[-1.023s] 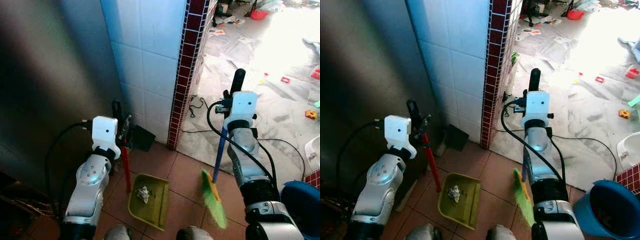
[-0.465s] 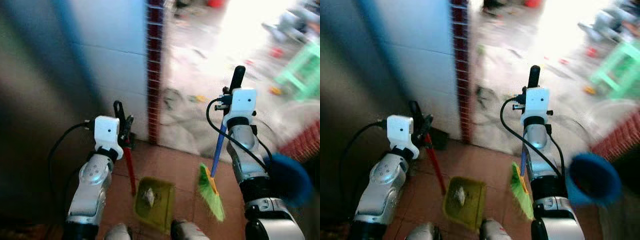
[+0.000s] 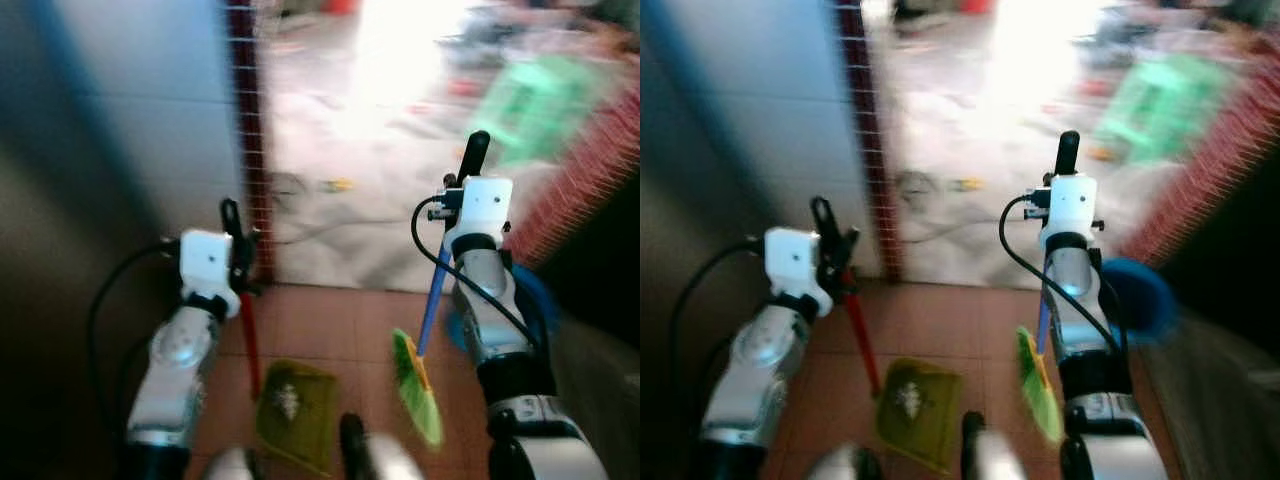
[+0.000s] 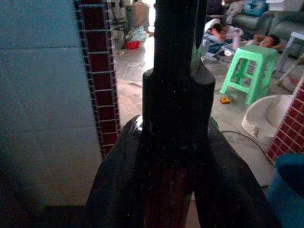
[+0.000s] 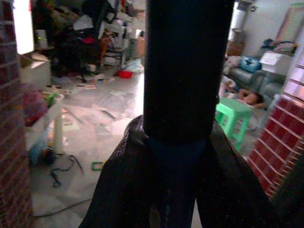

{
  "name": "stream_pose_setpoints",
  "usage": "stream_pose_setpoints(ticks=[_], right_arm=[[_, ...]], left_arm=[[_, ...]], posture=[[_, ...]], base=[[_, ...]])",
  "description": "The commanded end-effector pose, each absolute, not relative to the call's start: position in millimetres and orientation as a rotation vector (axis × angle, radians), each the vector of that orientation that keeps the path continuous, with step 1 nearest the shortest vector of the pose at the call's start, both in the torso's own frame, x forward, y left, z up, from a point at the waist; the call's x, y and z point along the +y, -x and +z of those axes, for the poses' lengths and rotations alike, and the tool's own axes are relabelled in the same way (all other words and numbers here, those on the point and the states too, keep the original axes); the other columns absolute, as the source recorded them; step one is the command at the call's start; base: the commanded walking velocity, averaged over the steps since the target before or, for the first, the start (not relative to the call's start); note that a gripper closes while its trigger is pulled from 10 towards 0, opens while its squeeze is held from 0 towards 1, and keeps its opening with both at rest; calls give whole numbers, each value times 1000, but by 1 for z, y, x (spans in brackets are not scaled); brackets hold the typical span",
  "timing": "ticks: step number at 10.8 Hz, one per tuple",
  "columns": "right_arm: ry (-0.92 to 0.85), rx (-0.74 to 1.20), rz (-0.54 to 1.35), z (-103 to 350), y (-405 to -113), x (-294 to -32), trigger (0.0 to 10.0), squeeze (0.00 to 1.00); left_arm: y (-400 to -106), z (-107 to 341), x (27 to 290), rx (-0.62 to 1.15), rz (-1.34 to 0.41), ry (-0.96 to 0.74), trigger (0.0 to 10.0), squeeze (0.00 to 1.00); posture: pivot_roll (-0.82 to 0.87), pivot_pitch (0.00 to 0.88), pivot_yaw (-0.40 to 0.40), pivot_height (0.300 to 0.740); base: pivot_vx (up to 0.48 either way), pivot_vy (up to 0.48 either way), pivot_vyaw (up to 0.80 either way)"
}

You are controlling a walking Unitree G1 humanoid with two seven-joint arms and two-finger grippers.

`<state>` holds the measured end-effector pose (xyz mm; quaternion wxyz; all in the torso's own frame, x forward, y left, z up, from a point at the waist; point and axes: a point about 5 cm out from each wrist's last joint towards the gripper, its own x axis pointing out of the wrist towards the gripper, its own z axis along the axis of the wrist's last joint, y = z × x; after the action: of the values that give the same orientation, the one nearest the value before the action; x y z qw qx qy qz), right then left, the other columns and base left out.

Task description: Sweep floor

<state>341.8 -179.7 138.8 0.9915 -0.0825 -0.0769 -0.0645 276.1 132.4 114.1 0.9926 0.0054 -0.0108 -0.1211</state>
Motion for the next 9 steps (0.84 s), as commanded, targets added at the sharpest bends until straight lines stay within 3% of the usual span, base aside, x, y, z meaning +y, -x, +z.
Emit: stream_pose_setpoints(ticks=[1,7,9], right_arm=[[180,-211,-133,154,-346,-180,10000,0],[183,-180,-161,144,-339,-186,10000,0],[185,-168,-162,140,-336,-187,10000,0]], left_arm=[[-278,127,129,-80,-253,1,10000,0],[-278,125,128,-72,-265,4,10000,0],[-279,124,128,-69,-266,6,10000,0]], posture=[[-14,9,10,740],[-23,0,12,740],[-24,0,7,740]], base=[[-255,0,0],[-245,0,0],[-124,0,-800]])
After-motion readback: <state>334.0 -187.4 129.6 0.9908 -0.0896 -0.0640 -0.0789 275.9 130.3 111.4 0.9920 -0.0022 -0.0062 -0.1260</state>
